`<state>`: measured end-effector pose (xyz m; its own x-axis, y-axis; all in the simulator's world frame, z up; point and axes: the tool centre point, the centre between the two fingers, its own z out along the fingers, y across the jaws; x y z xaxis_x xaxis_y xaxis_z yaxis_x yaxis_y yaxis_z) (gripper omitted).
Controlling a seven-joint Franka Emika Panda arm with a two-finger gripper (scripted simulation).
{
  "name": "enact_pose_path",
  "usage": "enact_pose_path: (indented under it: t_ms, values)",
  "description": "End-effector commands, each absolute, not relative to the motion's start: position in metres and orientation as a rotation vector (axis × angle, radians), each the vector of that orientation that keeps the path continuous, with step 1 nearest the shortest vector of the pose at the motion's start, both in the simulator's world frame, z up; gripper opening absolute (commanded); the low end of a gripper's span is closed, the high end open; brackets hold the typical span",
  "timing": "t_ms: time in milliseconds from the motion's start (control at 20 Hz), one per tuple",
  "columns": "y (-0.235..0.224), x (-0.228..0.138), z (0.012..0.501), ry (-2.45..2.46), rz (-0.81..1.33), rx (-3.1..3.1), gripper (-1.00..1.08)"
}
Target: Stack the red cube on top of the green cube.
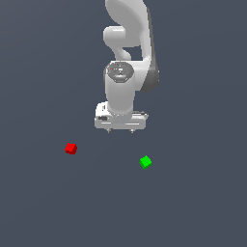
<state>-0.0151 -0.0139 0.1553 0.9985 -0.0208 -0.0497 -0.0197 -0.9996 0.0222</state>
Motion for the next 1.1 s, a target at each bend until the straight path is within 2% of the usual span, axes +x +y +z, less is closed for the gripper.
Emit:
enact_pose_path:
  t_ms: [0,200,400,1050]
  values:
    - [-0.014,-0.015,0.155,-0.032,-0.078,3.119,1.0]
    - [-0.023,-0.014,0.152,-0.041,-0.075,3.119,1.0]
    - [-0.052,-0.011,0.143,-0.07,-0.066,3.12,1.0]
    - [-0.212,0.0,0.089,-0.236,-0.017,3.125,1.0]
